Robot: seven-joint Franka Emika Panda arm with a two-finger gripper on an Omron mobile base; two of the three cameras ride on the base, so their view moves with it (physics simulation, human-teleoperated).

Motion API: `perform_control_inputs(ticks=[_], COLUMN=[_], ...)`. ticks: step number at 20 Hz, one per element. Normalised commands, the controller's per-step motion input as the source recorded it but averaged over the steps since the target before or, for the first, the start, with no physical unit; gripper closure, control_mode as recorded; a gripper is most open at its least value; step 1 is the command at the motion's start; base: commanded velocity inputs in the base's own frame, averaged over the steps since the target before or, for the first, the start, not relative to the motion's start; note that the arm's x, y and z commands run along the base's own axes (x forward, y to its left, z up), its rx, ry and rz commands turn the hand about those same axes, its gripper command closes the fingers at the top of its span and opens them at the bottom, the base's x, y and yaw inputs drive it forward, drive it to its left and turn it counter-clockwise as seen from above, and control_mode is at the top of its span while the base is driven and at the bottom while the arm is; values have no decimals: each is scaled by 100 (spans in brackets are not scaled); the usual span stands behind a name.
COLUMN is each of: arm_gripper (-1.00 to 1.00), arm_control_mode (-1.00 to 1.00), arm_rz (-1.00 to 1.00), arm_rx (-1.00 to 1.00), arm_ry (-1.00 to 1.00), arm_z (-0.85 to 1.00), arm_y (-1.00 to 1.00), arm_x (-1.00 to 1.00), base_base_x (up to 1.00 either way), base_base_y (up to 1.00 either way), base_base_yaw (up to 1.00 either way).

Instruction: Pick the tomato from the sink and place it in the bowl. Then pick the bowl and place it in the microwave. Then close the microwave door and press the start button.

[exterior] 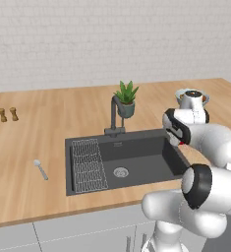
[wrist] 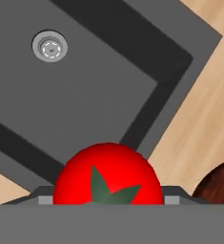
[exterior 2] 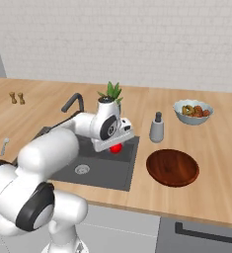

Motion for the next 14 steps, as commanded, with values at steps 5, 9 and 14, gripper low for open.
perform_control_inputs(ticks=[5,9,14], arm_gripper=[100,100,100], arm_control_mode=[-100,-100,-100], arm_rz=[-7,-19,-30], arm_rx=[1,0,0], arm_ry=[12,13,12], arm_z=[6,24,7], arm_y=[-81,-74,-56], arm_x=[-8,0,4], base_base_x=[0,0,0], base_base_y=[0,0,0], base_base_yaw=[0,0,0])
